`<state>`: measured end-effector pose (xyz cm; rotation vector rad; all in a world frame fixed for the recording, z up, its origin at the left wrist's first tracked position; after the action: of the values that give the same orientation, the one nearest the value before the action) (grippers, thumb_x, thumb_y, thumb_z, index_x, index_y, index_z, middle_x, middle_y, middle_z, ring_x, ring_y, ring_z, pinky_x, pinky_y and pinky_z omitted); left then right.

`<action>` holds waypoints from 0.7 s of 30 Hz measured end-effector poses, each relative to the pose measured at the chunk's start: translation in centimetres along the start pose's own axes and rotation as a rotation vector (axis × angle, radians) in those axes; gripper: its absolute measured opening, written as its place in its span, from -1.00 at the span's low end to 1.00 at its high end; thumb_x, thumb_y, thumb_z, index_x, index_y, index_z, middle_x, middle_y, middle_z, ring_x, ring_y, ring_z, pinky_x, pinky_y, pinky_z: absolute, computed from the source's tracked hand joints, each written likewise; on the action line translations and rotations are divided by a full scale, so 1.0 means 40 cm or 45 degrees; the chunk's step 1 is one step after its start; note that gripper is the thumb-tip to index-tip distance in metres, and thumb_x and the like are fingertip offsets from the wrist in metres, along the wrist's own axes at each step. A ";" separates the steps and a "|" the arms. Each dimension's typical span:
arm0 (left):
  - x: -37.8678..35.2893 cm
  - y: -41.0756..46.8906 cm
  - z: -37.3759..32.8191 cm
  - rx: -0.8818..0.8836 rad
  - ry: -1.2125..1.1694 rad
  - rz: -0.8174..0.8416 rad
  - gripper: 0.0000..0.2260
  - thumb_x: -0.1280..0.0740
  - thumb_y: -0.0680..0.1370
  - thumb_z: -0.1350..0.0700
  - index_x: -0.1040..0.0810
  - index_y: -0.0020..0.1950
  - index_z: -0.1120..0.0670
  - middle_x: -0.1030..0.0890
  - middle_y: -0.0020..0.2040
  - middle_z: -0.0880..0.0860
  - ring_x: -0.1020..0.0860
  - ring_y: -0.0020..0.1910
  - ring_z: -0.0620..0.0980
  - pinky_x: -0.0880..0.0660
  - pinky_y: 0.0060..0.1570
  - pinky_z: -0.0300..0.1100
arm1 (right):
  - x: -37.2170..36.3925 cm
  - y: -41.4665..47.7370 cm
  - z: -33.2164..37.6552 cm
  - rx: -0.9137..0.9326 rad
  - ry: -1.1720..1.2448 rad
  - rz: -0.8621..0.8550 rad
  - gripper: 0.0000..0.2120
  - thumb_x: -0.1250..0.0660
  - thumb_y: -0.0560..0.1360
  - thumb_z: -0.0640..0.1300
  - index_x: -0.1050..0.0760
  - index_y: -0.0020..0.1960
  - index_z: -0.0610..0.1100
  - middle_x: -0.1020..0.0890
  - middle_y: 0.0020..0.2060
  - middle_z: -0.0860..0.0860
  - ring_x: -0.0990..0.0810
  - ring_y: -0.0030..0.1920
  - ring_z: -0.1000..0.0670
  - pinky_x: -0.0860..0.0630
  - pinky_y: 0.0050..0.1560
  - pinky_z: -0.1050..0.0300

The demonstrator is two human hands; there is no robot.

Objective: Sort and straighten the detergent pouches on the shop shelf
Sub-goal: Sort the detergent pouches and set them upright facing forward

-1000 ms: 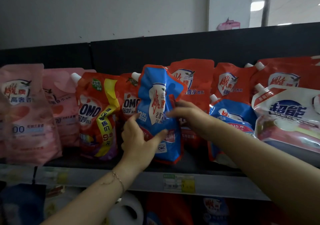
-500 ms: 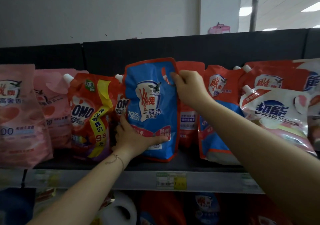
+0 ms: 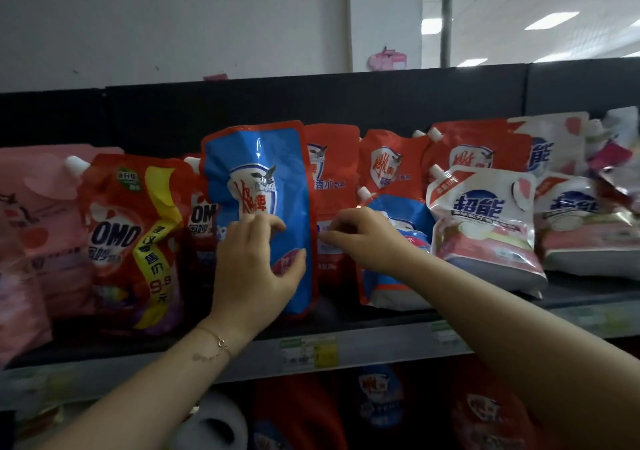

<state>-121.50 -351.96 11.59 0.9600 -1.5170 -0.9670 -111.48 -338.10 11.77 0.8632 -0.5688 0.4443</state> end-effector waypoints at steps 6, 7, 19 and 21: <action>-0.084 -0.017 -0.115 -0.106 -0.265 0.349 -0.88 -0.32 0.45 0.06 -0.43 -0.06 -0.01 -0.44 -0.21 -0.12 -0.46 -0.27 -0.10 -0.48 -0.26 -0.12 | 0.046 -0.030 -0.005 0.169 -0.248 -0.012 -0.81 -0.37 0.48 -0.03 -0.48 -0.24 -0.08 -0.51 -0.30 0.08 -0.51 -0.20 0.01 -0.45 -0.17 0.07; -0.104 -0.015 -0.125 -0.068 -0.274 0.398 -0.88 -0.33 0.46 0.06 -0.42 -0.05 -0.02 -0.45 -0.22 -0.12 -0.46 -0.28 -0.11 -0.49 -0.27 -0.10 | 0.059 -0.028 -0.015 0.186 -0.270 -0.005 -0.82 -0.36 0.48 -0.02 -0.46 -0.25 -0.05 -0.49 -0.30 0.09 -0.50 -0.19 0.00 -0.46 -0.16 0.05; -0.411 -0.054 -0.045 1.109 -0.366 0.909 -0.42 -0.35 0.41 -0.30 -0.55 0.15 0.16 -0.62 0.04 0.02 -0.58 0.01 0.00 -0.46 -0.01 -0.19 | 0.184 -0.097 -0.278 -0.007 -0.897 0.101 -0.68 0.02 0.63 0.10 -0.37 0.18 -0.04 -0.49 0.18 0.01 -0.37 0.28 -0.07 -0.28 0.21 -0.10; -0.446 -0.066 -0.037 1.304 -0.675 0.869 -0.28 -0.45 0.24 -0.35 -0.59 0.18 0.15 -0.67 0.05 0.08 -0.63 0.02 0.06 -0.51 0.16 -0.09 | 0.177 -0.118 -0.297 0.059 -1.000 0.193 -0.63 0.08 0.63 0.12 -0.36 0.24 -0.01 -0.45 0.26 0.05 -0.32 0.34 -0.04 -0.22 0.27 -0.10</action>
<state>-117.50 -336.39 3.23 0.7386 -2.6496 0.1438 -99.97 -330.29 7.30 1.0365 -1.3561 0.2410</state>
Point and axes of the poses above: each hand's wrist, its own y-axis towards the middle knuckle, its own x-axis out of the back of the hand, z = x × y, the point moved 9 cm from there along y, towards the middle knuckle
